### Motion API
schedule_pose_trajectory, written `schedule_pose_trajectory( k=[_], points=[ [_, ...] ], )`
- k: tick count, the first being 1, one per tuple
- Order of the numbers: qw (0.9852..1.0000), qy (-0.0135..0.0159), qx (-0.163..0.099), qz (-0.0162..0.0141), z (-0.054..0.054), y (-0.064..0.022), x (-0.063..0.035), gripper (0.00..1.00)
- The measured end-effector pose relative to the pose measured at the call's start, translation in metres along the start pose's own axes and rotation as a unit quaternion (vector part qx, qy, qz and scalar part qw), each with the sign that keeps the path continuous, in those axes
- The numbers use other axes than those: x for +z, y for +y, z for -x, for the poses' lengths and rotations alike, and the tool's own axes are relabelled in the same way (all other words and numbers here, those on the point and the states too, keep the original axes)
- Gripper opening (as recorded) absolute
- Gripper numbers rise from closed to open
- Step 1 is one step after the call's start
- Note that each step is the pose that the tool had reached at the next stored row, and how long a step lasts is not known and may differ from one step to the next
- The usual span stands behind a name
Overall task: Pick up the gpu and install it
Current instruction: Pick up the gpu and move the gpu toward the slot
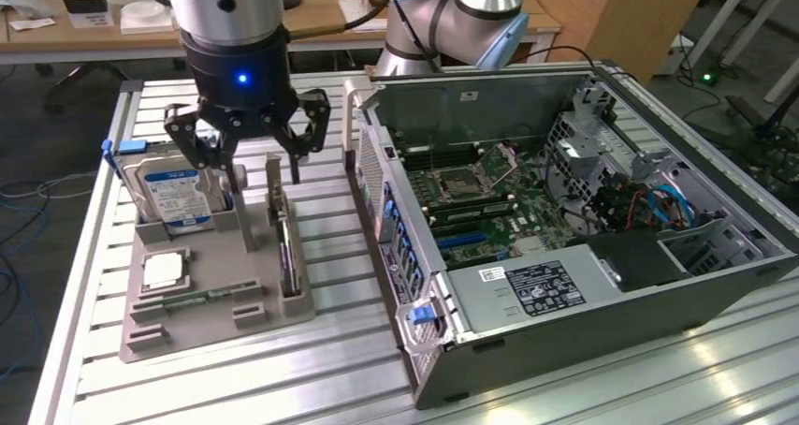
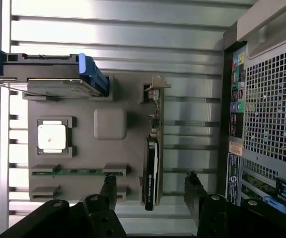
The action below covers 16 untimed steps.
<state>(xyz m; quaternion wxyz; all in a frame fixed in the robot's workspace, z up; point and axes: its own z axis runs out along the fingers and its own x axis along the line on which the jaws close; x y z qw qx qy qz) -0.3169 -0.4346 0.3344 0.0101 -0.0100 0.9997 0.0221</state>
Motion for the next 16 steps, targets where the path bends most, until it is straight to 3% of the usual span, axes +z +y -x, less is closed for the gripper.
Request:
schedule_pose_trajectory(
  k=[8, 16],
  points=[
    [1.0000, 0.0000, 0.000, -0.0005, 0.000, -0.0025, 0.0130, 0.66],
    [1.0000, 0.0001, 0.000, -0.0035, 0.000, -0.0031, 0.0258, 0.66]
  ],
)
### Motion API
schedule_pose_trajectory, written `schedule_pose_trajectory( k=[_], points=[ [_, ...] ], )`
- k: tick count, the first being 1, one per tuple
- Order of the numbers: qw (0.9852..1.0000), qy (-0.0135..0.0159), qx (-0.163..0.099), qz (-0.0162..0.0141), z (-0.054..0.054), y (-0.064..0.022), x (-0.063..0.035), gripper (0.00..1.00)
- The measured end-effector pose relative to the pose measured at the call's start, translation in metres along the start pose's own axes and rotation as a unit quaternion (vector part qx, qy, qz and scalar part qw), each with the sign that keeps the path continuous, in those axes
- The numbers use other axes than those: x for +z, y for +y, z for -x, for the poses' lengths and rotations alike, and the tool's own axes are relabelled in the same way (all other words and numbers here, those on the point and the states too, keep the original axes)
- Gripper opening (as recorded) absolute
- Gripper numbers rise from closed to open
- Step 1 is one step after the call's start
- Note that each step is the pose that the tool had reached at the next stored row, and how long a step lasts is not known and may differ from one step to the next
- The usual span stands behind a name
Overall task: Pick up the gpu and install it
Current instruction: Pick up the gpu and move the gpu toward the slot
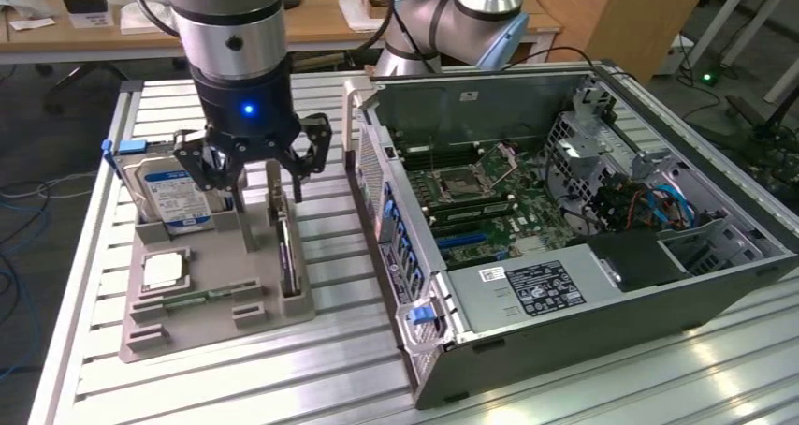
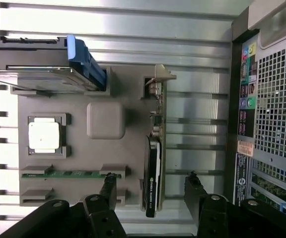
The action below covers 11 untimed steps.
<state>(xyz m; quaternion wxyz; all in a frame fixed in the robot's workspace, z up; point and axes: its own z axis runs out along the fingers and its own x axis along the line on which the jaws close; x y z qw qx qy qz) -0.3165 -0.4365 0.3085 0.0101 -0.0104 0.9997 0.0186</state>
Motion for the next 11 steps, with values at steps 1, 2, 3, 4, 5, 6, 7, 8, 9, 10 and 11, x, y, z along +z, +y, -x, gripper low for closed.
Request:
schedule_pose_trajectory(
  k=[1, 2, 3, 4, 5, 6, 7, 8, 9, 10, 11],
  points=[
    [1.0000, 0.0000, 0.000, -0.0002, 0.000, -0.0001, 0.0017, 0.66],
    [1.0000, 0.0000, 0.000, -0.0003, 0.000, -0.0001, 0.0035, 0.66],
    [1.0000, 0.0000, 0.000, -0.0005, 0.000, -0.0002, 0.0052, 0.66],
    [1.0000, 0.0000, 0.000, -0.0006, 0.000, -0.0003, 0.0066, 0.66],
    [1.0000, 0.0000, 0.000, -0.0007, 0.000, -0.0003, 0.0082, 0.66],
    [1.0000, 0.0000, 0.000, -0.0007, 0.001, -0.0004, 0.0098, 0.66],
    [1.0000, 0.0000, 0.000, -0.0007, 0.001, -0.0004, 0.0117, 0.66],
    [1.0000, 0.0000, 0.000, -0.0008, 0.001, -0.0004, 0.0135, 0.66],
    [1.0000, 0.0000, 0.000, -0.0008, 0.002, -0.0004, 0.0153, 0.66],
    [1.0000, 0.0000, 0.000, -0.0008, 0.002, -0.0004, 0.0170, 0.66],
    [1.0000, 0.0000, 0.000, -0.0009, 0.002, -0.0005, 0.0188, 0.66]
  ],
)
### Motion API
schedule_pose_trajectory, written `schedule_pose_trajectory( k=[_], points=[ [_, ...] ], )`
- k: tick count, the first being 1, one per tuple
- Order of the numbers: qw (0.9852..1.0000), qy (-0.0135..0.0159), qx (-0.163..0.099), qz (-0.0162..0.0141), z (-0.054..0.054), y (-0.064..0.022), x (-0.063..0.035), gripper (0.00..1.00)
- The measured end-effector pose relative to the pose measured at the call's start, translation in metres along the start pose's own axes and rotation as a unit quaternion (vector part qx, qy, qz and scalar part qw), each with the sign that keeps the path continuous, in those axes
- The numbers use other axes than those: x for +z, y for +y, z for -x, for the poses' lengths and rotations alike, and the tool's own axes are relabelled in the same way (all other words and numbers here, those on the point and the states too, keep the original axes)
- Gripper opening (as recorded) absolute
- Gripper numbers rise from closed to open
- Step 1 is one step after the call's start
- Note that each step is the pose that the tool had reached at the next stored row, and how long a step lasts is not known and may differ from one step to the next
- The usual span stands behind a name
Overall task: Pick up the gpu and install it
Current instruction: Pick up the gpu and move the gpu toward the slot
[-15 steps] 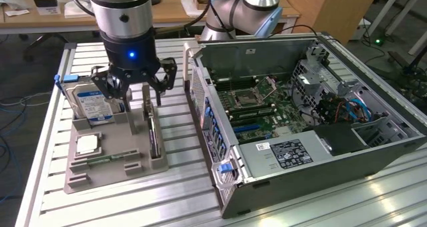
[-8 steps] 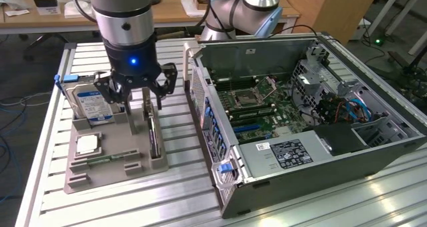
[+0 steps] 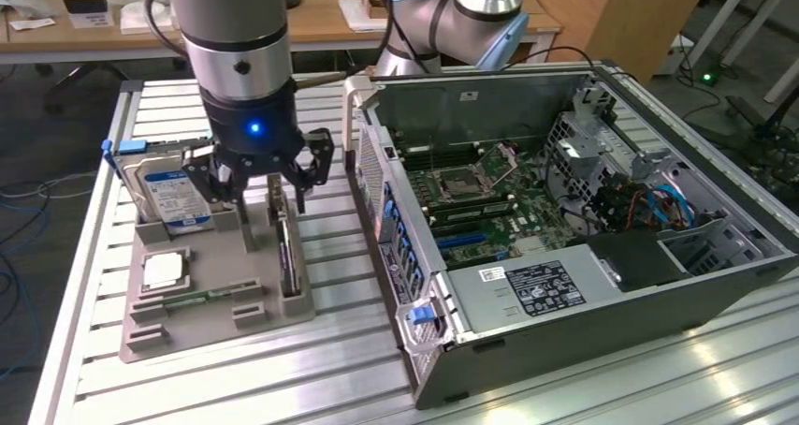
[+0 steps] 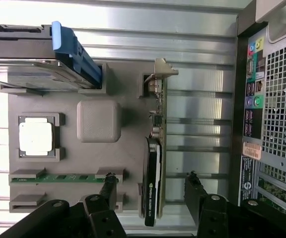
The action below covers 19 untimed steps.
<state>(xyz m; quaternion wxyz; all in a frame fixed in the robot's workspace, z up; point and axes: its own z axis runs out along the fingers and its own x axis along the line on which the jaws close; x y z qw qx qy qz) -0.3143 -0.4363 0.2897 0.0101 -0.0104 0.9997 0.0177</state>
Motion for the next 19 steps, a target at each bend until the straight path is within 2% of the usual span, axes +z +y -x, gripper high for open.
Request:
schedule_pose_trajectory(
  k=[19],
  points=[
    [1.0000, 0.0000, -0.001, -0.0008, 0.003, -0.0011, 0.0346, 0.66]
  ],
)
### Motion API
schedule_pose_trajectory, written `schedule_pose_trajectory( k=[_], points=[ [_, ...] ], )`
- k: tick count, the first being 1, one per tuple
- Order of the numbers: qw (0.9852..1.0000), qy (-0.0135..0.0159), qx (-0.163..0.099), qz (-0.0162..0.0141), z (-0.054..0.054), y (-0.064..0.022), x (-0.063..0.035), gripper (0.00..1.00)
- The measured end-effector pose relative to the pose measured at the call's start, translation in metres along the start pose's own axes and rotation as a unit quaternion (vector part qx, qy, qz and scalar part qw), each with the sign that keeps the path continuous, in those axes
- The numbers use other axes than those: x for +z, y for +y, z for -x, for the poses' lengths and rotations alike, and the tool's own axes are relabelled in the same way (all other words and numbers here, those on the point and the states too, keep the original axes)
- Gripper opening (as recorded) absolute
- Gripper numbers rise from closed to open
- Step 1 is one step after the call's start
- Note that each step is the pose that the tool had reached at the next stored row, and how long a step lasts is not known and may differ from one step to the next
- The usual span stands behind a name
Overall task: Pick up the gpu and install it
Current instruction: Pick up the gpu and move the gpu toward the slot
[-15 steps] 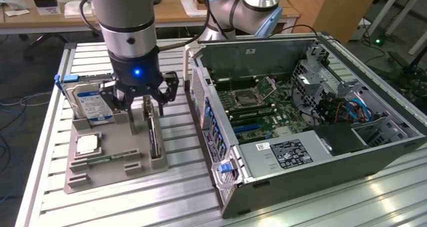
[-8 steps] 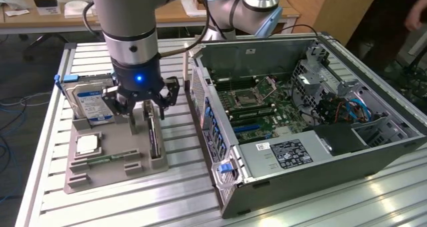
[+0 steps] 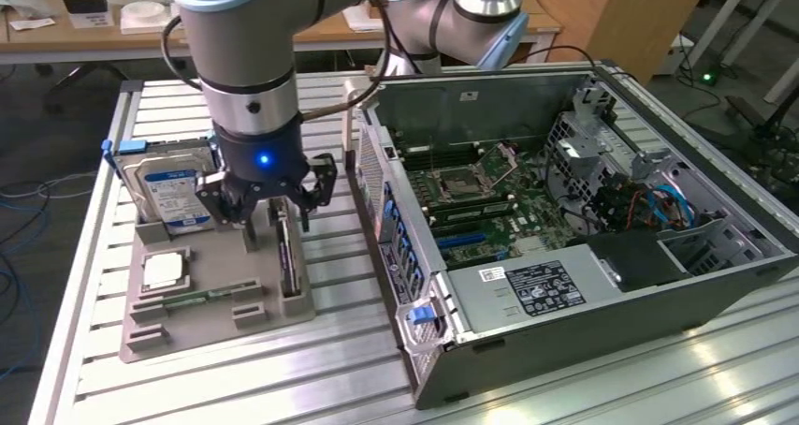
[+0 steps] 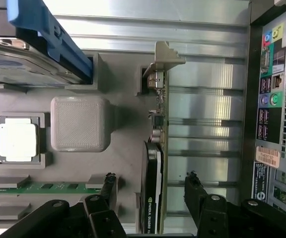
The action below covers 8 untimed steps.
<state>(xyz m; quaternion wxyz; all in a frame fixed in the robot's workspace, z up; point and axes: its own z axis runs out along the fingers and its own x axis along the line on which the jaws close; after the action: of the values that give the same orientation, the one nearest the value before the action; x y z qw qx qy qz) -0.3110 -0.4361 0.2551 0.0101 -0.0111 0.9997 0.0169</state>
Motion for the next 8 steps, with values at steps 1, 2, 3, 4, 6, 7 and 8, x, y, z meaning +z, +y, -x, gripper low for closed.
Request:
schedule_pose_trajectory(
  k=[1, 2, 3, 4, 6, 7, 8],
  points=[
    [1.0000, 0.0000, 0.000, 0.0000, 0.000, 0.0001, 0.0018, 0.66],
    [1.0000, 0.0000, 0.000, 0.0000, 0.000, 0.0002, 0.0037, 0.66],
    [1.0000, 0.0000, 0.000, 0.0000, 0.000, 0.0005, 0.0054, 0.66],
    [1.0000, 0.0000, 0.000, 0.0000, 0.000, 0.0007, 0.0074, 0.66],
    [1.0000, 0.0000, 0.000, 0.0000, 0.000, 0.0012, 0.0109, 0.66],
    [1.0000, 0.0000, 0.000, 0.0000, 0.000, 0.0015, 0.0127, 0.66],
    [1.0000, 0.0000, 0.000, 0.0000, 0.000, 0.0017, 0.0145, 0.66]
  ],
)
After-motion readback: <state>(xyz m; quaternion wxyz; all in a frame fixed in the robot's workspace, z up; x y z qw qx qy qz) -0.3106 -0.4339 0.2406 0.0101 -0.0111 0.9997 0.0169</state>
